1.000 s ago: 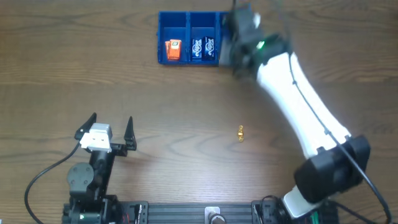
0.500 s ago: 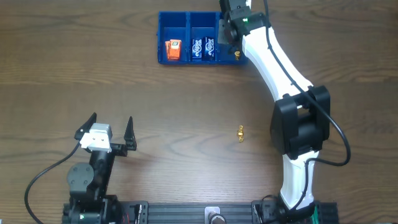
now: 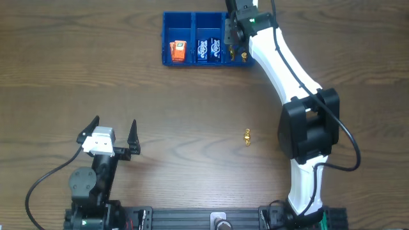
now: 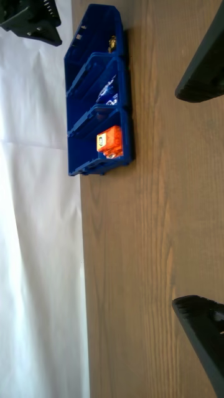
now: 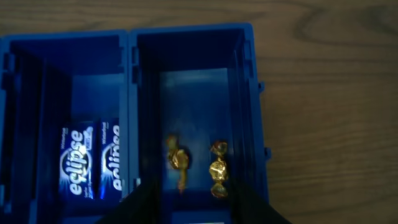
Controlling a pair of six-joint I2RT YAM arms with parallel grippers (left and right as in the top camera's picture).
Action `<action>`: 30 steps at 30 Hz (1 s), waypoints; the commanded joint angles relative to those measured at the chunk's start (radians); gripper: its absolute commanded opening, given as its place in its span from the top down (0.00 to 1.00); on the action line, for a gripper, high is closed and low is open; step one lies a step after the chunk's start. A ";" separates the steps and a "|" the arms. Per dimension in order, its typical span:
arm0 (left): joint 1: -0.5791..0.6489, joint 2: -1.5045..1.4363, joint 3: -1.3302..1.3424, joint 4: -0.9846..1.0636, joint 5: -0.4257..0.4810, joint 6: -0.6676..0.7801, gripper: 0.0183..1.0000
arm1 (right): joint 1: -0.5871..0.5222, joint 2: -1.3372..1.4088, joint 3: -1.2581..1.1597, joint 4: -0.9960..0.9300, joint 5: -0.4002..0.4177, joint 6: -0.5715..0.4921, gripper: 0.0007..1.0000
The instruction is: Sort Candies Into Trays
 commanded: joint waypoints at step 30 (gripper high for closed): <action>0.004 -0.006 -0.018 -0.035 0.019 0.003 0.00 | 0.196 -0.559 -1.093 0.112 -0.221 0.229 0.59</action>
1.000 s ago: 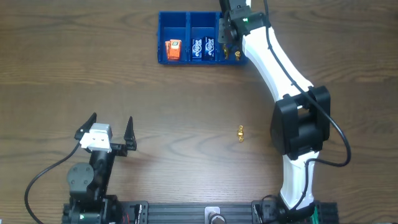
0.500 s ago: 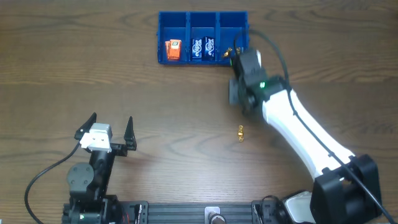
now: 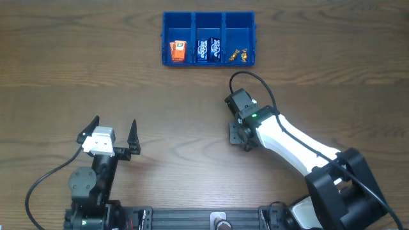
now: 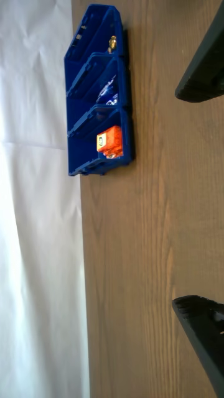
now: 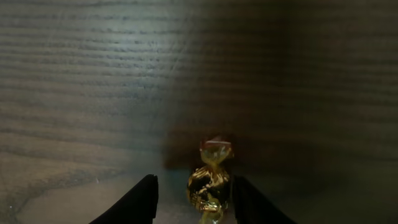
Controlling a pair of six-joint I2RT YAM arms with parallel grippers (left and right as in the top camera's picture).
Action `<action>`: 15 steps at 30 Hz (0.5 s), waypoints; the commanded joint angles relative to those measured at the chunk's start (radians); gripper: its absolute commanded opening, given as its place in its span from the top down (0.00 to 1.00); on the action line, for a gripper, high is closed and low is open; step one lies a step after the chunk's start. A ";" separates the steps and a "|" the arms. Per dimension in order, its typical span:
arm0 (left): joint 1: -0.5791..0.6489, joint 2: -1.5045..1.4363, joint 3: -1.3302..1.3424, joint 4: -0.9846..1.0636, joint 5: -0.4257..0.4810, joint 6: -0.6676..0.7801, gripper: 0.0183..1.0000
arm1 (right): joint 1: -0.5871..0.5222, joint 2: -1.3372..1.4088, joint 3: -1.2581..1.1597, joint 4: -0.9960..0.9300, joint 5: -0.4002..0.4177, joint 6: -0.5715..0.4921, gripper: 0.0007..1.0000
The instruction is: Sort Candies Into Trays
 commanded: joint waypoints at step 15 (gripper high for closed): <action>0.004 -0.006 -0.018 -0.035 0.019 0.002 0.00 | 0.002 0.006 -0.039 0.013 0.007 0.070 0.64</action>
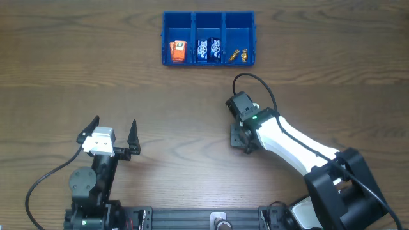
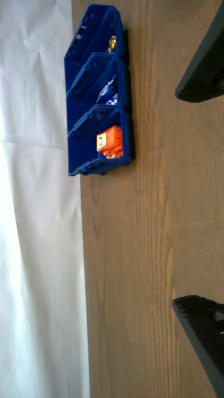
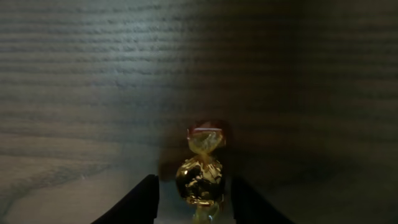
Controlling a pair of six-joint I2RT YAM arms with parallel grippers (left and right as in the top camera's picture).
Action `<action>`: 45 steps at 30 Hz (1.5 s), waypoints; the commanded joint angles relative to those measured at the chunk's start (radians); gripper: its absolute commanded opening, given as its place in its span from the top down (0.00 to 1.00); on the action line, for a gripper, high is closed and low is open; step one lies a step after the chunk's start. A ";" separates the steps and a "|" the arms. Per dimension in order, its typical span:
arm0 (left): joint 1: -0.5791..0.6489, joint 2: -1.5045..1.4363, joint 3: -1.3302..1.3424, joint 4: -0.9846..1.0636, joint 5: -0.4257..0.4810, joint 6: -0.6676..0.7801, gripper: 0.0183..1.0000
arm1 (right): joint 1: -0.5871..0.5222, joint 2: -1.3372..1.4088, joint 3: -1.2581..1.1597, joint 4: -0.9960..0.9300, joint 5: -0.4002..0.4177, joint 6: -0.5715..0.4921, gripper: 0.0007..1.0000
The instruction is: Sort Candies Into Trays
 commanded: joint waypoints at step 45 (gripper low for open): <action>0.004 -0.006 -0.018 -0.035 0.019 0.003 0.00 | -0.240 0.509 1.198 -0.123 0.198 -0.304 0.89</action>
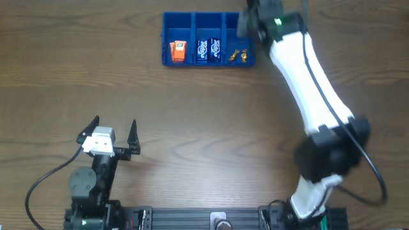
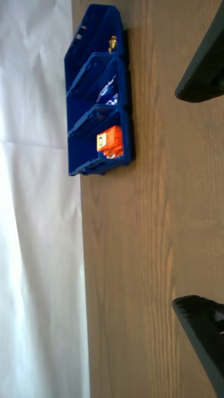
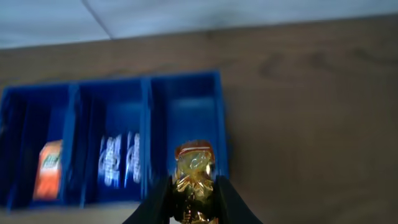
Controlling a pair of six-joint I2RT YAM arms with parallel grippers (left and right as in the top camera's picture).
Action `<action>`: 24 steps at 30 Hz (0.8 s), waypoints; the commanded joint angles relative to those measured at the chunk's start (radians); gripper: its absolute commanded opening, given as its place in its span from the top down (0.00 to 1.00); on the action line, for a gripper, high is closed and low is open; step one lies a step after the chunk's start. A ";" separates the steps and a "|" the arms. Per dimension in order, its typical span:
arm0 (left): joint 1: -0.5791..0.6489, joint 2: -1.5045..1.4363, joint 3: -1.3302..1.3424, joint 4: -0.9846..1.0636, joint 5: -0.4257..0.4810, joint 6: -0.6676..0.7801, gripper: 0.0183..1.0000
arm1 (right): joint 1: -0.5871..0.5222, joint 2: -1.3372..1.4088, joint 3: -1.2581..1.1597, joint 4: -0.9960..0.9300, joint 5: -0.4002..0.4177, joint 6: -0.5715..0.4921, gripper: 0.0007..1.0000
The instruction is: Sort Candies Into Trays
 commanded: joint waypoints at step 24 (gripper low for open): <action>0.004 -0.006 -0.018 -0.035 0.019 0.003 0.00 | 0.000 0.226 0.092 0.096 -0.038 -0.047 0.57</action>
